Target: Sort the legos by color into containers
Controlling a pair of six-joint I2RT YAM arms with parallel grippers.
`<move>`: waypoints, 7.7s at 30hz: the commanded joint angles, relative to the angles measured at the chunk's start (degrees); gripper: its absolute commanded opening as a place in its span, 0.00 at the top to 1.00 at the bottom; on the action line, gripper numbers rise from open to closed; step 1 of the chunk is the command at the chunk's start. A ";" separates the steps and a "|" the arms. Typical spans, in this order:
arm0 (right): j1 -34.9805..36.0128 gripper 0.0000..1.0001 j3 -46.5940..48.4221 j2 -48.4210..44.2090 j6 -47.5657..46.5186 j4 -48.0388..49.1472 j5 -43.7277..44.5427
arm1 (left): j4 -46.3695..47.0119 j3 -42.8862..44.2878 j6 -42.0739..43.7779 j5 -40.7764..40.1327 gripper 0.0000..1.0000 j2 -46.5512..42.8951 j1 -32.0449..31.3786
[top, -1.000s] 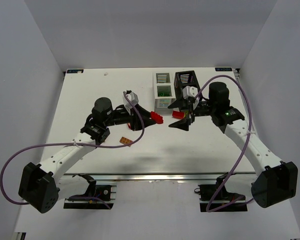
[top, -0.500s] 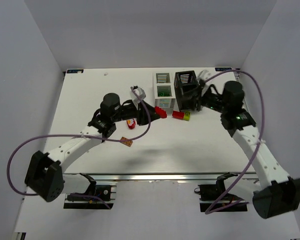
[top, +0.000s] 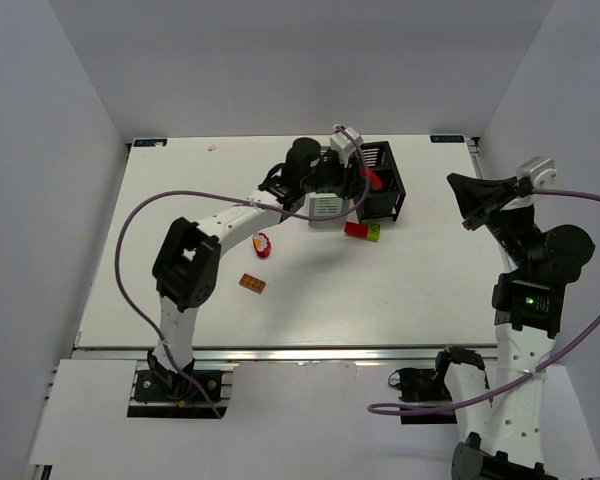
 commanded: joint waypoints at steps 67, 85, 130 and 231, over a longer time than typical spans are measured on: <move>46.18 0.26 11.22 50.31 -43.85 -30.69 48.39 | -13.80 -44.95 -4.22 -32.48 0.64 -60.24 5.34; 30.98 0.36 5.59 51.02 -11.69 -22.41 49.02 | -13.54 -44.60 -3.69 -29.22 0.62 -57.60 5.52; 36.95 0.25 -1.09 59.01 -2.98 -4.13 57.63 | -13.27 -44.86 -3.60 -28.34 0.62 -57.69 6.13; 35.72 1.00 38.88 62.25 -27.77 -27.16 14.99 | -12.92 -45.13 -3.69 -26.85 0.62 -57.33 7.28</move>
